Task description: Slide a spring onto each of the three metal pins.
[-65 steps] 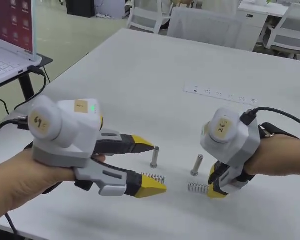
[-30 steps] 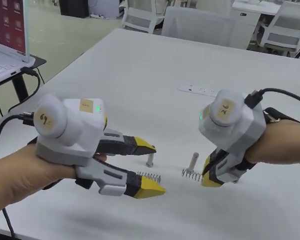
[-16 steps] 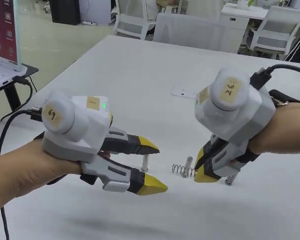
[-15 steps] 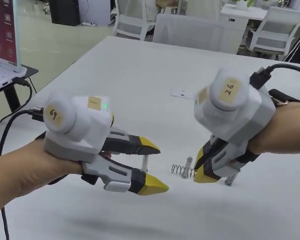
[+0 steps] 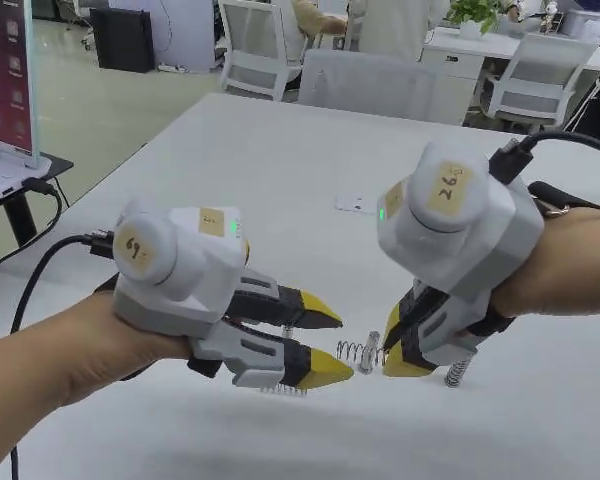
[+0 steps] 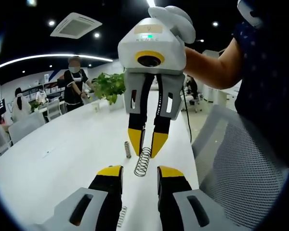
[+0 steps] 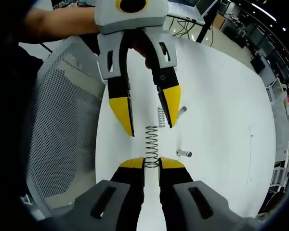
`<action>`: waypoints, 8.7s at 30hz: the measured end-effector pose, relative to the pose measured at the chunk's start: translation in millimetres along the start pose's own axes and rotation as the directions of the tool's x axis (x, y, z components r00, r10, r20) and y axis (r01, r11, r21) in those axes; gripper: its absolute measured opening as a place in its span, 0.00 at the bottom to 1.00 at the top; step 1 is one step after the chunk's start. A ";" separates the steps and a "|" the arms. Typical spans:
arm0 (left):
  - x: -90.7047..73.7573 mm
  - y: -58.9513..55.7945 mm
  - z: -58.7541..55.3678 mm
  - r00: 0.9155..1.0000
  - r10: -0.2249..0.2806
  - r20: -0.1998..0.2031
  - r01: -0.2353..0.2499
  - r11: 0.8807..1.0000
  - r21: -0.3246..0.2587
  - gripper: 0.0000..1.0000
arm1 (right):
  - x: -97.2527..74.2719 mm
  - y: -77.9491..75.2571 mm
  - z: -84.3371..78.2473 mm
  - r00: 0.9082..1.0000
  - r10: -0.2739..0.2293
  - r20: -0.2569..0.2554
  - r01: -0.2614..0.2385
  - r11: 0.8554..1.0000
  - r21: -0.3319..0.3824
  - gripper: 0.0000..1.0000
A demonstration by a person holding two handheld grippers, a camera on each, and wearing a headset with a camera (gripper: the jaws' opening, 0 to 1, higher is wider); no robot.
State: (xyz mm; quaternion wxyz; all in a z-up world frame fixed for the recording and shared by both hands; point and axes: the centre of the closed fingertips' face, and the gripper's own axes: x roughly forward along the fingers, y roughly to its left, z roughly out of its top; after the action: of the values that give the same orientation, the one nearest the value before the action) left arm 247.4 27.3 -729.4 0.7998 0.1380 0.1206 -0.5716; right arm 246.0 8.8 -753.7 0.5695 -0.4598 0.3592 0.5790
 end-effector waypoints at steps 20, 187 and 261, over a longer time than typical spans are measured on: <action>8.4 -7.6 -2.3 1.000 -0.027 0.001 0.027 0.998 0.053 0.04 | -3.1 4.0 -0.1 1.000 -0.004 -0.008 0.004 1.000 -0.023 0.08; -48.8 2.2 -43.5 0.981 0.193 0.020 -0.188 0.971 -0.148 0.36 | 30.9 -72.2 -18.3 0.998 -0.039 -0.058 0.043 0.996 0.075 0.09; -48.2 2.0 -46.2 0.980 0.197 0.001 -0.195 0.970 -0.147 0.35 | 95.6 -77.6 -41.3 0.992 0.005 -0.130 0.008 0.995 0.098 0.20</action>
State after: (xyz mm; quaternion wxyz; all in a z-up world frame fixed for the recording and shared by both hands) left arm 232.4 87.0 -755.4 0.8613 0.0859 0.1416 -0.4804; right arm 334.7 8.7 -848.5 0.5673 -0.4681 0.4233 0.5290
